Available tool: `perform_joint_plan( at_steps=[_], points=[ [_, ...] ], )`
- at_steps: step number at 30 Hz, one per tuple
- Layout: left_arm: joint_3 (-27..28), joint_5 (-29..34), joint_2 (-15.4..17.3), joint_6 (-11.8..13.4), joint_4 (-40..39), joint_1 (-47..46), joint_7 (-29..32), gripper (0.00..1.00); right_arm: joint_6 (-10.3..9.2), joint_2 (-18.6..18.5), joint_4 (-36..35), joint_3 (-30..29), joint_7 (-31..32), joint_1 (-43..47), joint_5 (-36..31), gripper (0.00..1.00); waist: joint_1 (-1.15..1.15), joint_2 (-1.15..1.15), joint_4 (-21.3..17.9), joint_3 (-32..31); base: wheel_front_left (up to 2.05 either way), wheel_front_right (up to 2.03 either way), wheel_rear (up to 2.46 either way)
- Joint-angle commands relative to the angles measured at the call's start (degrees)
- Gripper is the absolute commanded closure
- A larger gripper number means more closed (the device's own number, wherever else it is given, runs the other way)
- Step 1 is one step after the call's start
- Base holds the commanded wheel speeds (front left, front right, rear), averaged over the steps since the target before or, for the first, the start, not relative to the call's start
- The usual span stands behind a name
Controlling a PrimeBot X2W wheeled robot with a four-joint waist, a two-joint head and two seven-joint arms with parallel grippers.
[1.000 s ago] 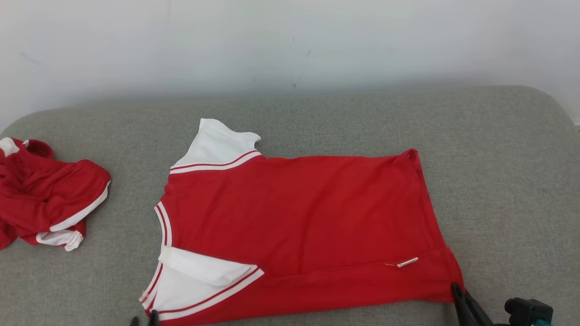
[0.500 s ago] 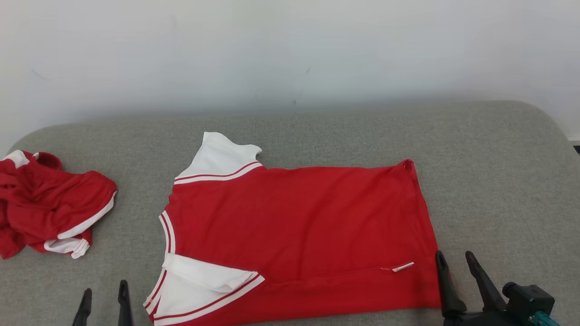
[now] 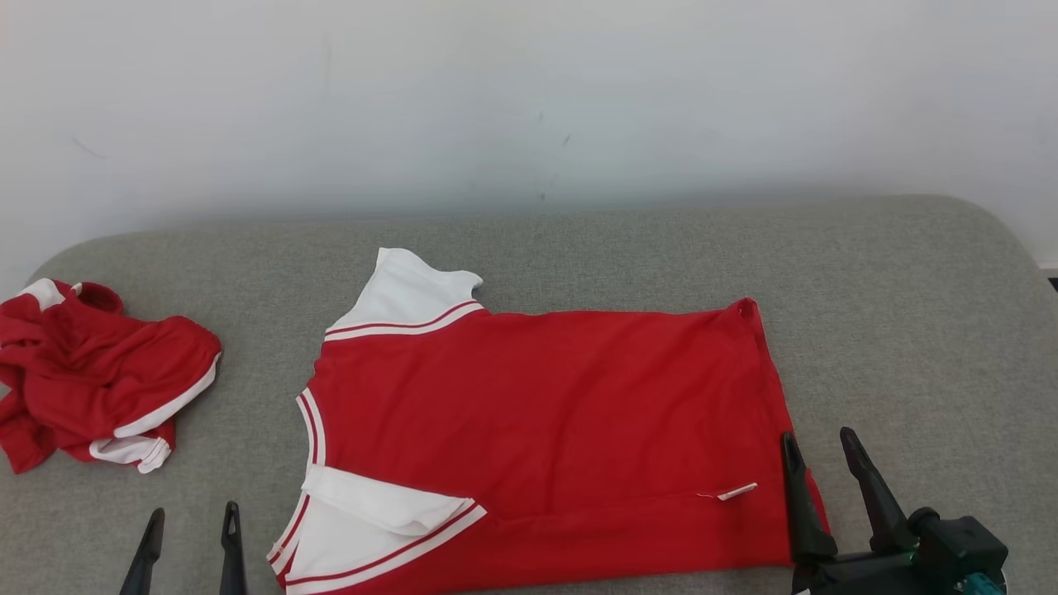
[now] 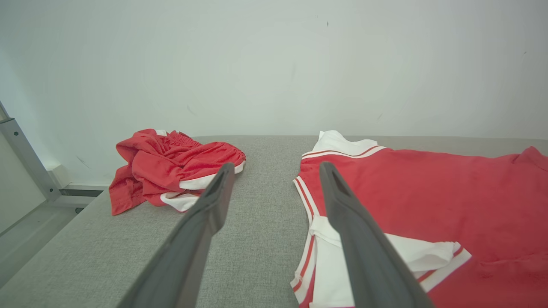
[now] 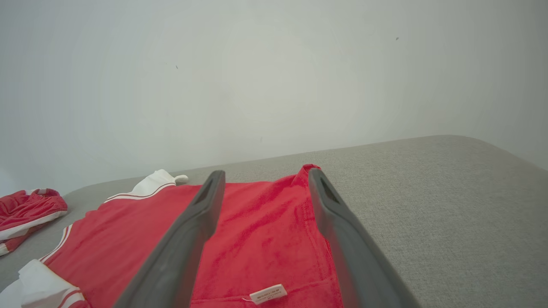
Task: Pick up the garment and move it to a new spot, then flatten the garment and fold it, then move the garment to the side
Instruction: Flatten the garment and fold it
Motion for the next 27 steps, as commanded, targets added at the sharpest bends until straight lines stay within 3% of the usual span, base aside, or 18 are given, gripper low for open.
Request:
perform_joint_plan(
  at_steps=[1,20,27],
  points=[
    [0.21,0.57,-0.31,-0.35,-0.58,1.04,-0.18,0.00,-0.14,0.54,-0.60,-0.16,-0.23,0.91,-1.26,0.00,0.00,0.00,0.00,-0.05,0.00,0.00,0.00],
    [0.73,2.45,-1.70,-1.41,-1.09,2.26,-0.18,0.00,-0.14,2.17,-0.25,-1.24,-0.26,1.73,-5.97,0.00,0.00,0.00,0.47,-0.03,0.00,0.00,0.00],
    [1.45,1.69,-1.55,-1.35,-0.16,0.03,-0.18,0.00,-0.14,1.89,3.28,-0.82,-0.25,-0.90,-5.26,0.00,0.00,0.00,-0.25,0.64,0.00,0.00,0.00]
  ],
)
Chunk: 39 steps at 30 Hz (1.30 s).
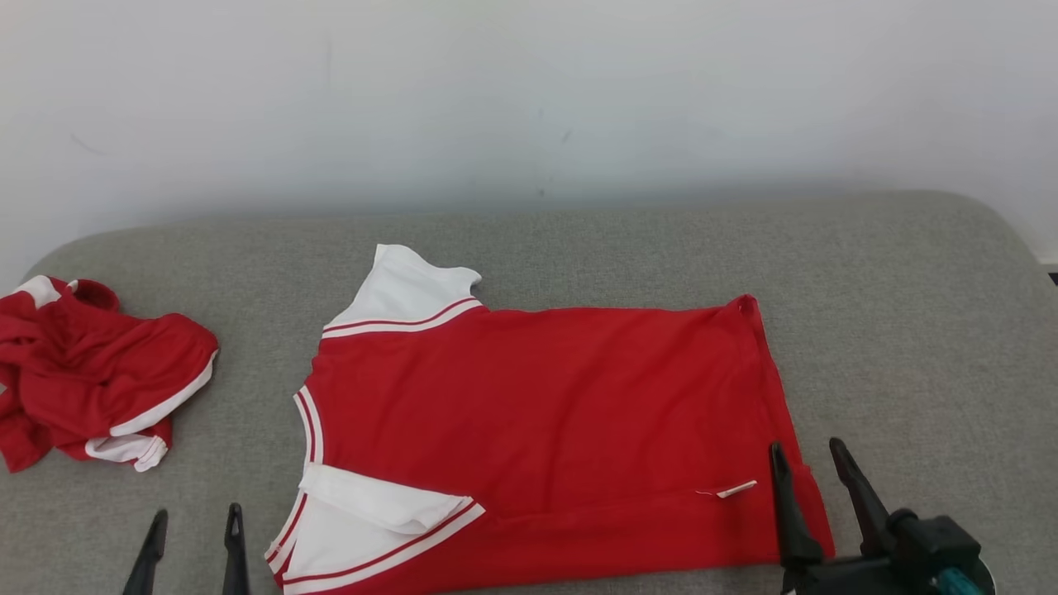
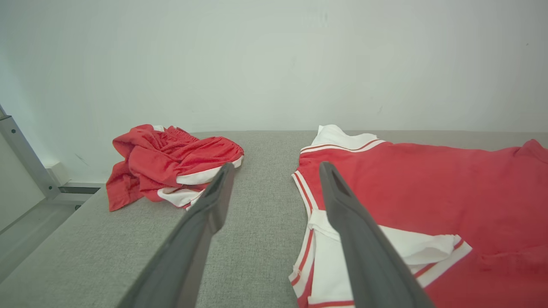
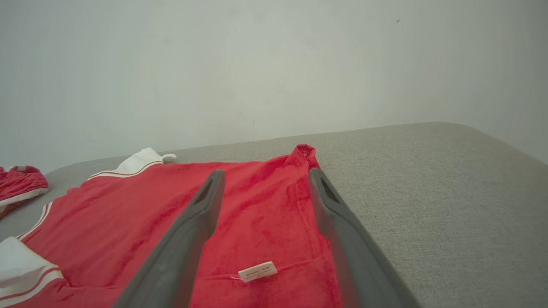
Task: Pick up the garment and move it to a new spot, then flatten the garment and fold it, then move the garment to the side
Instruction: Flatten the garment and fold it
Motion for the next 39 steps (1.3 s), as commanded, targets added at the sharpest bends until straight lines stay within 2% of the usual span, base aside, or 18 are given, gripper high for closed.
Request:
perform_joint_plan(
  at_steps=[1,5,11,12,23,29,30,39],
  points=[
    [0.03,-0.61,0.52,-0.04,0.43,-2.01,-0.18,0.00,-0.14,-0.27,0.96,0.19,-0.24,-2.00,0.56,0.00,0.00,0.00,-0.46,0.49,0.00,0.00,0.00],
    [-1.73,-1.92,3.67,-0.07,1.83,-7.23,-0.18,0.00,-0.14,-1.27,4.63,0.37,-0.23,-7.13,0.84,0.00,0.00,0.00,-1.30,2.64,0.00,0.00,0.00],
    [-6.24,-6.49,11.36,-0.03,7.62,-20.20,-0.18,0.00,-0.14,-1.25,11.75,-0.43,-0.11,-18.18,1.82,0.00,0.00,0.00,-2.80,8.29,0.00,0.00,0.00],
    [-6.24,-6.49,11.36,-0.03,7.62,-20.20,-0.18,0.00,-0.14,-1.25,11.75,-0.43,-0.11,-18.18,1.82,0.00,0.00,0.00,-2.80,8.29,0.00,0.00,0.00],
    [-19.52,-19.52,24.05,-0.04,16.60,-45.25,5.89,0.00,-0.14,0.15,24.96,1.06,0.78,-37.26,1.20,0.00,0.00,0.00,-7.07,19.40,0.00,0.00,0.00],
    [-27.09,-25.40,27.97,-0.02,22.17,-56.43,10.05,0.00,-0.14,1.05,29.14,2.81,1.55,-44.57,1.33,0.00,0.00,0.00,-9.78,23.86,0.00,0.00,0.00],
    [-29.73,-27.08,28.89,-0.03,24.47,-59.39,11.33,0.00,-0.14,1.31,30.28,3.20,1.79,-46.50,1.47,0.00,0.00,0.00,-10.69,24.89,0.00,0.00,0.00],
    [-39.20,-33.23,30.46,-0.02,34.44,-66.46,14.47,0.00,-0.14,2.69,34.21,6.39,2.20,-51.58,2.20,0.00,0.00,0.00,-13.95,26.23,0.00,0.00,0.00]
  ],
)
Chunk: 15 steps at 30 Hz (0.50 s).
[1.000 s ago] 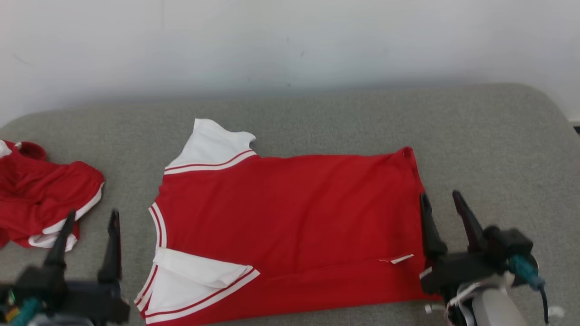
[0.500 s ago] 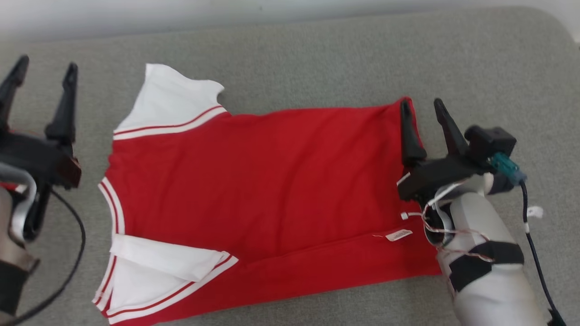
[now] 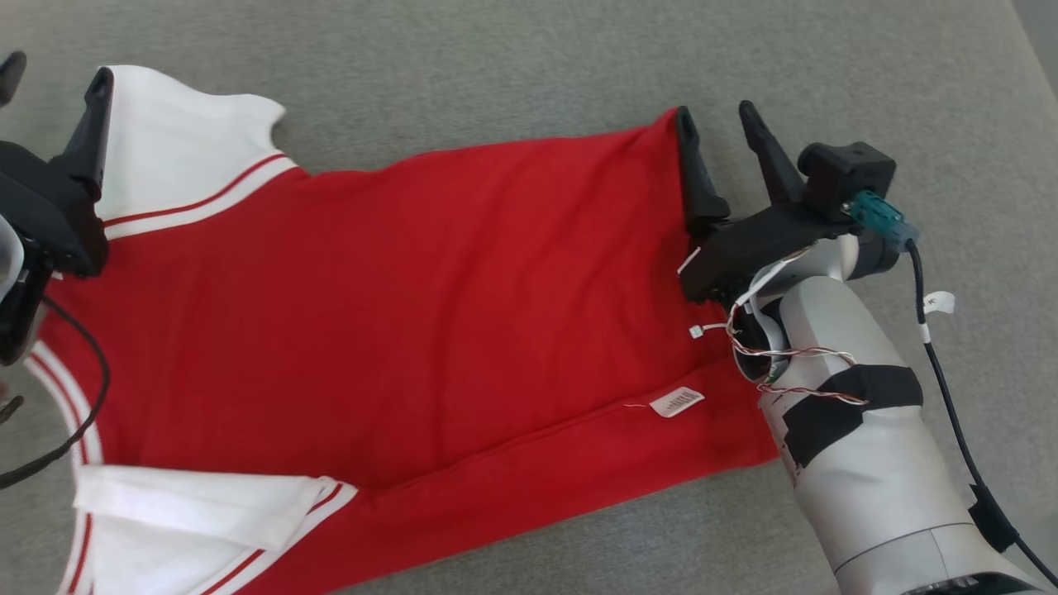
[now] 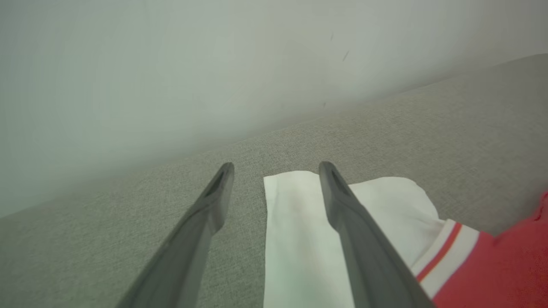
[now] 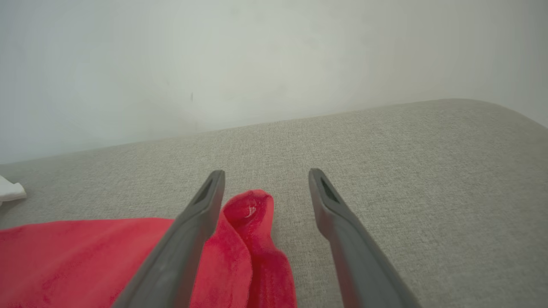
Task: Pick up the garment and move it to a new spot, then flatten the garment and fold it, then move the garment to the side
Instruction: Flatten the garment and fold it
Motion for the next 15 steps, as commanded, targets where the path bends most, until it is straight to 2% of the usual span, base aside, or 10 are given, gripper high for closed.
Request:
perform_joint_plan(
  at_steps=[1,10,15],
  points=[
    [-0.84,-0.92,0.31,0.12,0.82,-0.64,0.02,0.00,-0.14,0.67,0.30,0.63,0.07,-0.66,0.50,0.00,-0.01,-0.02,-1.64,1.12,0.00,0.00,0.00],
    [-5.56,-4.06,2.25,0.12,7.64,-3.94,-0.27,0.00,-0.14,0.97,0.53,5.52,0.85,-2.91,1.98,0.00,-0.01,-0.02,-3.65,2.57,0.00,0.00,0.00],
    [-7.70,-5.66,1.73,0.12,10.05,-5.58,-0.75,0.00,-0.14,1.00,0.26,8.08,2.43,-3.94,4.06,0.00,-0.01,-0.02,-3.96,3.06,0.00,0.00,0.00]
  ],
)
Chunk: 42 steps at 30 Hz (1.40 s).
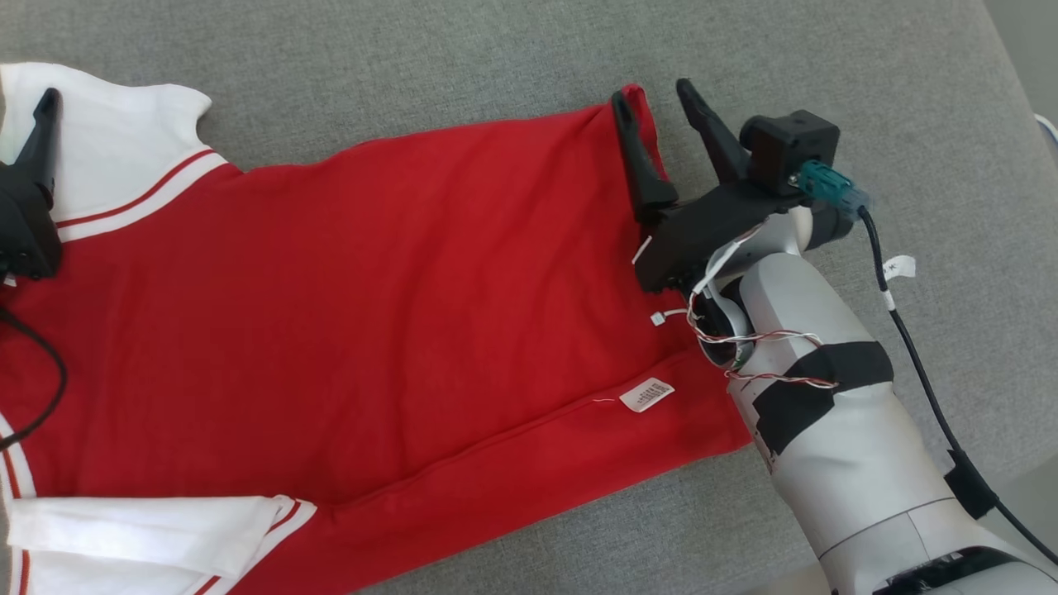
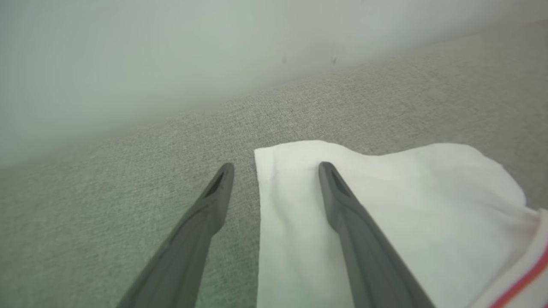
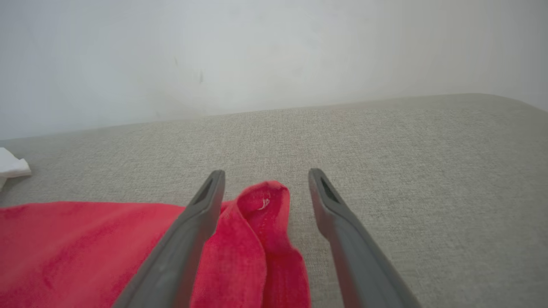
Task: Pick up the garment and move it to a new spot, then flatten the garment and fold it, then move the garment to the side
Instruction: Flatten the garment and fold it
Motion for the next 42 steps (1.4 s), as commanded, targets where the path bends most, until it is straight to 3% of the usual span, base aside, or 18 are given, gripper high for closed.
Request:
perform_joint_plan(
  at_steps=[1,15,17,18,19,31,42],
  points=[
    [-0.42,-0.53,-0.15,0.12,0.56,-0.94,-0.49,0.00,-0.14,0.42,-0.20,0.61,0.38,-0.65,0.82,0.00,0.00,-0.01,-0.15,0.22,0.00,0.00,0.00],
    [-6.22,-5.63,-2.13,0.11,4.59,-3.25,-0.56,0.00,-0.14,0.41,2.13,2.63,5.22,-3.28,2.61,0.00,0.00,-0.01,0.16,1.66,0.00,0.00,0.00],
    [-6.84,-6.86,-2.12,0.12,5.03,-3.37,0.11,0.00,-0.14,0.41,2.97,2.32,5.76,-4.07,1.87,0.64,0.00,-0.01,0.31,2.11,0.00,0.00,0.00],
    [-7.37,-6.97,-2.13,0.12,5.04,-3.33,0.41,0.65,-0.14,0.41,3.40,2.18,5.89,-4.38,1.42,1.00,0.00,-0.01,0.42,2.29,0.00,0.00,0.00],
    [-7.95,-7.23,-2.14,0.12,4.86,-3.38,0.49,1.00,-0.14,0.42,3.58,1.60,5.39,-4.79,1.42,1.00,0.00,-0.01,0.66,2.45,0.00,0.00,0.00],
    [-9.75,-12.36,-3.21,0.12,0.21,-4.24,-9.57,1.00,-0.14,-0.68,5.71,-3.48,-1.83,-3.13,-2.43,1.00,0.00,-0.01,4.74,-0.71,0.00,0.00,0.00],
    [-9.62,-16.12,-1.73,0.12,-5.19,1.31,-13.89,1.00,-0.14,-3.25,0.79,-2.61,-4.10,4.32,3.57,1.00,0.00,-0.01,7.66,-6.36,0.00,0.00,0.00]
  ],
)
